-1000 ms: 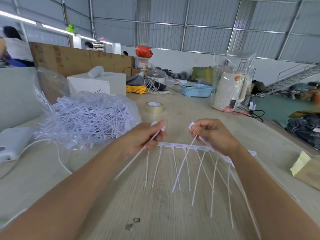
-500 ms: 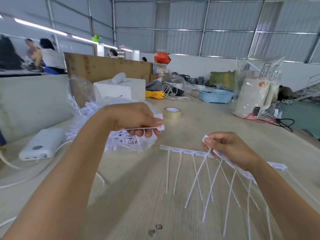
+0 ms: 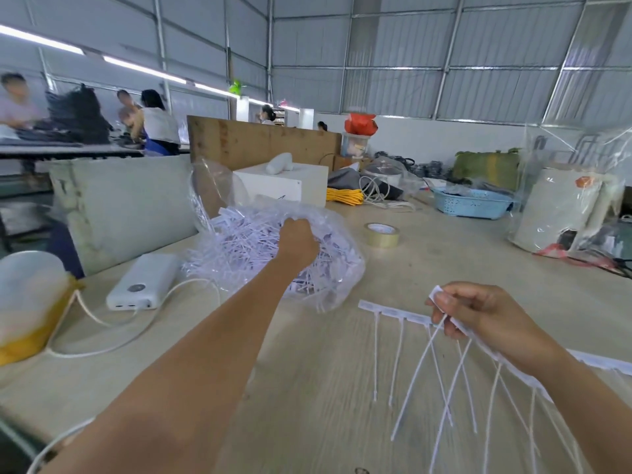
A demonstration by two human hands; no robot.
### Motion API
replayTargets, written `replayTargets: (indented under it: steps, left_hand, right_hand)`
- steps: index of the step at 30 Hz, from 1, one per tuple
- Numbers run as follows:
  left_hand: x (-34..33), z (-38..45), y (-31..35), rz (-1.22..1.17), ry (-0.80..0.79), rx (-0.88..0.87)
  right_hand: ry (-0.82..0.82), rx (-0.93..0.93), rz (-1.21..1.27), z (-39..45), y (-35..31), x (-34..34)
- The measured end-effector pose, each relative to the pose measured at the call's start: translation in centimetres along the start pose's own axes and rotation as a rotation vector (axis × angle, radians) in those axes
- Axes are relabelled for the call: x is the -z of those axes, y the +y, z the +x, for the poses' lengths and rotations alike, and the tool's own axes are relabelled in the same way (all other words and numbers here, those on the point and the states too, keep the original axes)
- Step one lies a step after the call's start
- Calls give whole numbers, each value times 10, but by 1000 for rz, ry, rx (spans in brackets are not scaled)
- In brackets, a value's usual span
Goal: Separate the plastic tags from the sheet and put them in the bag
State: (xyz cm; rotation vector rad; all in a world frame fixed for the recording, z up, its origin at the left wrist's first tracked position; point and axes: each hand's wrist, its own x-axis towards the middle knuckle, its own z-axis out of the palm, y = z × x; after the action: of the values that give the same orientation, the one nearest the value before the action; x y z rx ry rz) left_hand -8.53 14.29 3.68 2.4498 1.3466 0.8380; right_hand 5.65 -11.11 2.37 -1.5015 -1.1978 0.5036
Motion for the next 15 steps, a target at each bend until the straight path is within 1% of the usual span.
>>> replayTargets:
  steps: [3, 5, 8, 10, 12, 13, 14, 15]
  left_hand:
    - [-1, -3, 2, 274, -84, -55]
    - [4, -11, 10, 410, -154, -82]
    - [24, -31, 29, 525, -278, -123]
    - [48, -50, 47, 552, -363, -124]
    - [74, -69, 68, 614, -344, -156]
    - [87, -79, 79, 632, -292, -196]
    - [97, -88, 91, 606, -224, -245]
    - [103, -96, 100, 497, -157, -299]
  right_hand:
    - [5, -16, -37, 2, 2, -6]
    - [3, -22, -71, 3, 4, -7]
    - [-8, -7, -87, 3, 6, -6]
    - [-14, 2, -90, 3, 7, -5]
    - [-24, 9, -107, 3, 8, -3]
    - [-33, 12, -115, 3, 9, -2]
    - [-43, 11, -115, 3, 9, 0]
    - [-56, 4, -112, 3, 10, 2]
